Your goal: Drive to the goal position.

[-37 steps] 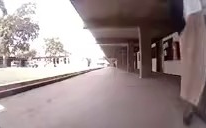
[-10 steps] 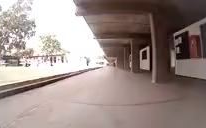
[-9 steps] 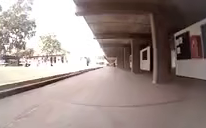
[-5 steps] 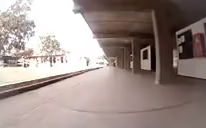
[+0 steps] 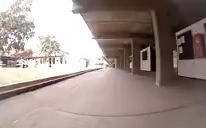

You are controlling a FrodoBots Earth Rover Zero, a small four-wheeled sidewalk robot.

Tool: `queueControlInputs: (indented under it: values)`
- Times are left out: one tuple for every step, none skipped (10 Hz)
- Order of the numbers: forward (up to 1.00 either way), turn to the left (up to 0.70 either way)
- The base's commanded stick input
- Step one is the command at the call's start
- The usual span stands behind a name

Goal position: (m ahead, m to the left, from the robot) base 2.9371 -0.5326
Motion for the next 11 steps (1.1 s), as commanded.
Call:
queueControlInputs:
  values:
    - [0.5,0.0]
    - [0.5,0.0]
    - [0.5,0.0]
    - [0.5,0.0]
    - [0.5,0.0]
    - [0.5,0.0]
    - [0.5,0.0]
    - [0.5,0.0]
    - [0.5,0.0]
    - [0.5,0.0]
    - [0.5,0.0]
